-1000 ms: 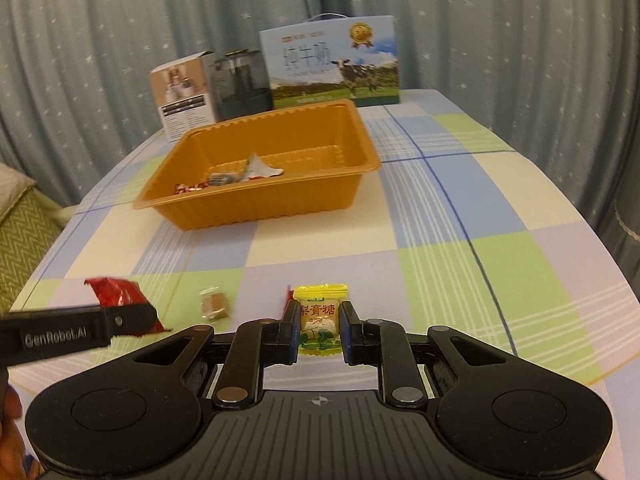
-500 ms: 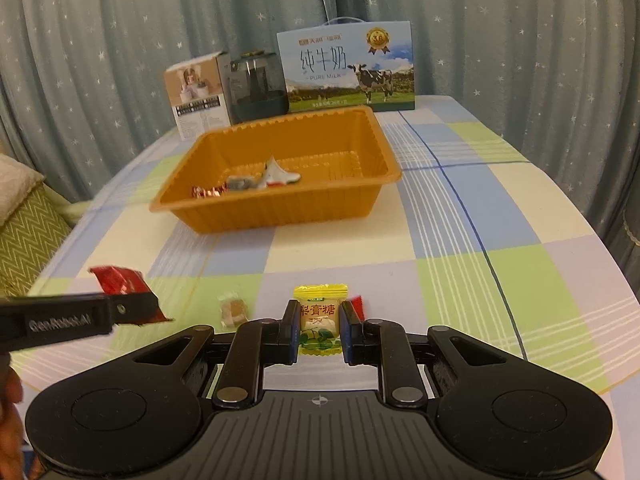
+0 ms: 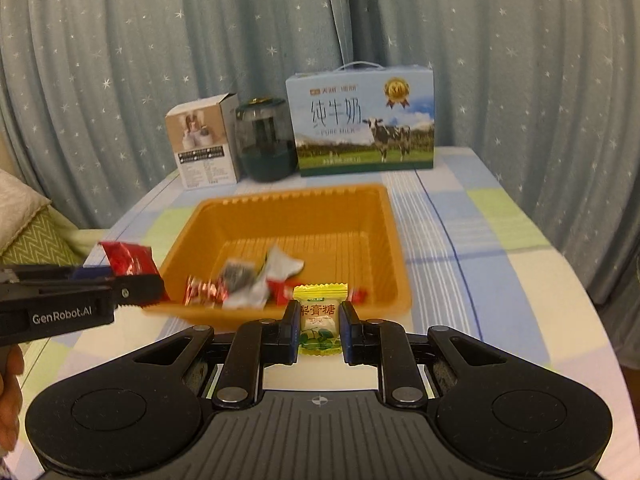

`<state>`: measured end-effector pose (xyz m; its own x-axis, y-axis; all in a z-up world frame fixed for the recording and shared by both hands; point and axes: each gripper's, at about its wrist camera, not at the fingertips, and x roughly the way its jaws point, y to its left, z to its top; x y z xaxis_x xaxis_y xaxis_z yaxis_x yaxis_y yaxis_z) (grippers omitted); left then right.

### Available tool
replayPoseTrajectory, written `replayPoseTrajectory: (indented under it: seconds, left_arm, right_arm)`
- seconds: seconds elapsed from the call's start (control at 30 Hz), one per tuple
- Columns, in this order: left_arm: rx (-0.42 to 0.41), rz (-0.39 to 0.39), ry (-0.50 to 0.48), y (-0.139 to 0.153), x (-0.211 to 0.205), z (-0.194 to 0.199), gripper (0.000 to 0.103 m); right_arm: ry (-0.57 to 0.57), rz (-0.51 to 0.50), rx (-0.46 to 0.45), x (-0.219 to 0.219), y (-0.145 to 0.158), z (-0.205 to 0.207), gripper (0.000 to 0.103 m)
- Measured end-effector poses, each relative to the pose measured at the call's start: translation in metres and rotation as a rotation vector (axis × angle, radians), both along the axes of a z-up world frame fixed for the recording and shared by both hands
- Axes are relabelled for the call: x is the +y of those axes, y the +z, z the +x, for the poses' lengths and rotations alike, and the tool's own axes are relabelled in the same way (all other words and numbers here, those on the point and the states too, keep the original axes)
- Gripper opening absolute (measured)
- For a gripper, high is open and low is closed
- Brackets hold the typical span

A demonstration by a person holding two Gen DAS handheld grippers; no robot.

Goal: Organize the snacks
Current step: 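Carry the yellow pack and red bag into the orange tray and open both grippers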

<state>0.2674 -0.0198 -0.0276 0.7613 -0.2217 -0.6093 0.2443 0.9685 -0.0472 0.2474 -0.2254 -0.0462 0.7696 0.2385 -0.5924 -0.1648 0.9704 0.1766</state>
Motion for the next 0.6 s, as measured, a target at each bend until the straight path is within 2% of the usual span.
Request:
replayPoseTrajectory:
  seconds: [0.37, 0.6]
  left_arm:
    - [-0.005, 0.064, -0.032, 0.003, -0.009, 0.052, 0.032]
    - [0.034, 0.059, -0.034, -0.008, -0.007, 0.075, 0.032]
  right_arm:
    - [0.015, -0.021, 0.038, 0.006, -0.002, 0.055, 0.02]
    - [0.025, -0.028, 0.062, 0.01, -0.008, 0.078, 0.02]
